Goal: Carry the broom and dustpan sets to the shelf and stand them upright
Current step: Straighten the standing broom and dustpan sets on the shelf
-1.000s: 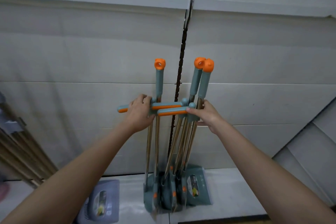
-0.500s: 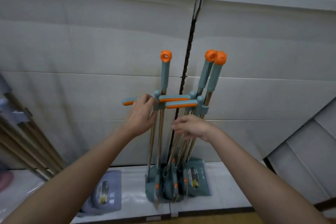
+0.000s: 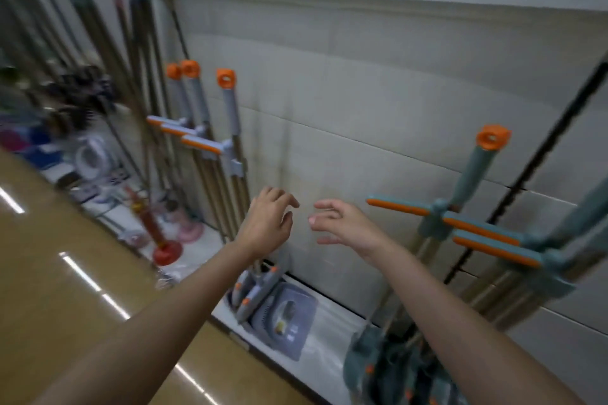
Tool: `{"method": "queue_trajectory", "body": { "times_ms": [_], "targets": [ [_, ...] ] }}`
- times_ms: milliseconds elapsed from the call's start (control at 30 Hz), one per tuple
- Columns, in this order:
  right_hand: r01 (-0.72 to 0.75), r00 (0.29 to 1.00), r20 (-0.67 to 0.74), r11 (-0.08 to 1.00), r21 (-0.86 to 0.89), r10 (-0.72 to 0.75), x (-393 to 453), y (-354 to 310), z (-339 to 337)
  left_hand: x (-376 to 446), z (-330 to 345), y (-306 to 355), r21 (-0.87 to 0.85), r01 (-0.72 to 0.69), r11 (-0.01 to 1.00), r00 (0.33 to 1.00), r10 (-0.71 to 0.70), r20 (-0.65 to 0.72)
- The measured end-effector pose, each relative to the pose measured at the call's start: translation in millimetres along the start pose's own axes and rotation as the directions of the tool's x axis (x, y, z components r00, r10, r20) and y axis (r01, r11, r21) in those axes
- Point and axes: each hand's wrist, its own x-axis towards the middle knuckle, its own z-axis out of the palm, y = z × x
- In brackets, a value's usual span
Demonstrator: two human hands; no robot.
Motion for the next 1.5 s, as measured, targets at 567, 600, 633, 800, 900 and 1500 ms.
{"method": "queue_trajectory", "body": {
  "times_ms": [567,600,633,800,900,1500],
  "targets": [
    [0.138,0.937,-0.301,0.979,-0.15,-0.179,188,-91,137,76,-104,-205,-0.193,0.151,0.97,0.977,-0.175,-0.118],
    [0.131,0.936,-0.316,0.986,-0.102,-0.157,197,-92,140,88,-107,-216,-0.197,0.148,0.969,0.982,-0.167,-0.086],
    [0.112,0.935,-0.332,0.991,-0.069,-0.129,202,-92,142,99,-108,-224,-0.199,0.146,0.969,0.986,-0.16,-0.056],
    [-0.042,0.91,-0.413,0.979,-0.199,-0.046,202,-82,138,141,-102,-246,-0.029,0.089,0.996,0.99,-0.085,0.113],
    [-0.073,0.87,-0.493,0.981,-0.181,-0.027,190,-79,124,155,-94,-246,0.136,-0.016,0.991,0.974,-0.016,0.228],
    [0.052,0.786,-0.612,0.995,-0.083,-0.092,102,-101,69,157,-101,-142,-0.018,-0.228,0.974,0.95,0.226,0.216]
  ]
}}
